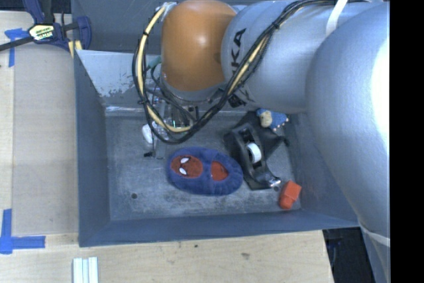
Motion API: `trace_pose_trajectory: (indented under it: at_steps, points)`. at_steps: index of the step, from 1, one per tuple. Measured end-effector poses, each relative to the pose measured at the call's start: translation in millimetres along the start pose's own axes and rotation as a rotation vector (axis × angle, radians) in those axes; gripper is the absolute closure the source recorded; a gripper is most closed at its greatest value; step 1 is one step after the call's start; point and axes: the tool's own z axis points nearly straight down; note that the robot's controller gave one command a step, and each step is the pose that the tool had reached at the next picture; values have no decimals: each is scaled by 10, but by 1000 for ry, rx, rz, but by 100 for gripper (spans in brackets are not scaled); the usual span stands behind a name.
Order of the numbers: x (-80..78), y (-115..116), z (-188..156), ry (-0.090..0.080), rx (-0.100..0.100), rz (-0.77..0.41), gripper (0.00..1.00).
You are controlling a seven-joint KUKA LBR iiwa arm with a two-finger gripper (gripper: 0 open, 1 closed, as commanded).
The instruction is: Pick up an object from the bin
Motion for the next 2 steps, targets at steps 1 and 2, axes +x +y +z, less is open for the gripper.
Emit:
trace_pose_trajectory:
  at_steps: [1,2]
  points:
    - [-227,-370,850,-5,0,-154,0]
    - [-240,-367,836,-8,-2,-153,0]
